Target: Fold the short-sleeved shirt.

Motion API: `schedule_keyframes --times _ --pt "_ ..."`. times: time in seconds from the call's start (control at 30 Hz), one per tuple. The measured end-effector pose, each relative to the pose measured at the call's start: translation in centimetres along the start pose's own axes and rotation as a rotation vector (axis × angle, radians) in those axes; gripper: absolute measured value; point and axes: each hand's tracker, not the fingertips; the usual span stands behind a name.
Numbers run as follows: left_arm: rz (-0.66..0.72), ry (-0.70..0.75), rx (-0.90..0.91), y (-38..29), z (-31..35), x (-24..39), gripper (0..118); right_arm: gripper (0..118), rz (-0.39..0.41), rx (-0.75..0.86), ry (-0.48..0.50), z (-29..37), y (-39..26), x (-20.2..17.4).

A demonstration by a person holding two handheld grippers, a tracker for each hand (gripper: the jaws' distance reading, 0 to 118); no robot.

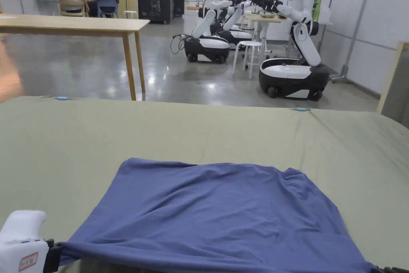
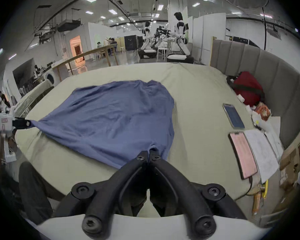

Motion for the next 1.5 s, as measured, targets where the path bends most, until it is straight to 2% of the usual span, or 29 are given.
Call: schedule_keyframes --times 0.17,0.33,0.43,0.47,0.5,0.53,0.57,0.6,0.63,0.73,0.77,0.8,0.83,0.87,0.9,1.13,1.17,1.2,1.23,1.27,1.4,1.43,1.47,1.5 --pt "0.011 -0.004 0.013 -2.5 2.7 -0.3 2 2 -0.028 -0.024 0.002 1.5 -2.1 0.5" --pt "0.001 -0.010 -0.031 -3.9 2.2 0.4 2 2 0.009 -0.040 -0.005 0.7 -3.0 0.3" --pt "0.029 -0.028 -0.062 -4.6 1.6 0.0 2 2 -0.027 -0.055 0.007 -0.2 -3.4 0.8" --pt "0.035 -0.033 -0.062 -5.0 1.1 -0.2 6 11 -0.033 -0.068 0.020 -0.4 -3.5 0.9" --pt "0.043 -0.036 -0.056 -5.2 0.9 -0.4 17 37 -0.039 -0.080 0.022 -0.7 -3.6 1.0" --pt "0.047 -0.037 -0.057 -5.4 0.8 -0.5 46 80 -0.042 -0.077 0.009 -0.9 -3.8 1.0" --pt "0.051 -0.040 -0.049 -5.5 0.8 -0.6 102 118 -0.047 -0.070 0.001 -1.1 -4.0 1.1" --pt "0.053 -0.041 -0.049 -5.6 0.7 -0.8 118 117 -0.055 -0.066 0.002 -1.3 -4.1 1.4" --pt "0.067 -0.028 -0.052 -5.8 0.9 -0.8 115 116 -0.069 -0.023 -0.011 -0.9 -4.1 1.5" --pt "0.086 -0.009 -0.004 -5.6 2.2 -1.6 112 114 -0.088 -0.026 -0.052 -0.3 -3.2 1.6" --pt "0.100 -0.002 0.013 -5.5 2.5 -1.8 107 98 -0.088 -0.012 -0.063 0.0 -3.1 1.6" --pt "0.109 -0.001 0.019 -5.4 2.9 -2.1 95 70 -0.088 -0.010 -0.065 0.0 -3.2 1.6" --pt "0.126 0.008 0.035 -5.5 3.4 -2.4 75 32 -0.102 0.024 -0.081 0.3 -3.2 1.5" --pt "0.139 0.008 0.041 -5.4 3.9 -2.3 32 2 -0.105 0.042 -0.085 0.5 -3.1 1.4" --pt "0.137 -0.001 0.036 -5.3 4.1 -2.5 0 2 -0.104 0.047 -0.097 0.6 -3.0 1.2" --pt "0.090 -0.038 -0.005 -5.4 3.8 -1.6 2 2 -0.071 0.041 -0.066 1.4 -2.6 -0.3" --pt "0.093 -0.049 -0.010 -5.2 3.7 -1.6 13 2 -0.067 0.038 -0.064 1.4 -2.7 -0.4" --pt "0.095 -0.053 -0.021 -5.1 3.3 -1.5 42 2 -0.080 0.026 -0.053 1.0 -2.8 0.0" --pt "0.086 -0.050 -0.047 -5.0 2.6 -1.3 89 2 -0.078 0.023 -0.051 0.9 -2.8 0.2" --pt "0.061 -0.040 -0.097 -4.9 1.3 -1.4 118 2 -0.078 0.021 -0.049 0.8 -2.9 0.3" --pt "0.009 -0.032 -0.135 -4.6 -0.8 -0.7 96 2 -0.077 0.010 -0.048 0.9 -3.4 0.7" --pt "-0.001 -0.024 -0.139 -4.6 -1.2 -0.4 87 2 -0.078 0.006 -0.049 0.9 -3.5 0.8" --pt "-0.010 -0.024 -0.150 -4.5 -1.4 -0.3 64 2 -0.079 0.001 -0.049 0.7 -3.7 1.1" --pt "-0.006 -0.033 -0.145 -4.5 -1.4 -0.2 34 2 -0.079 0.001 -0.051 0.7 -3.8 1.3"
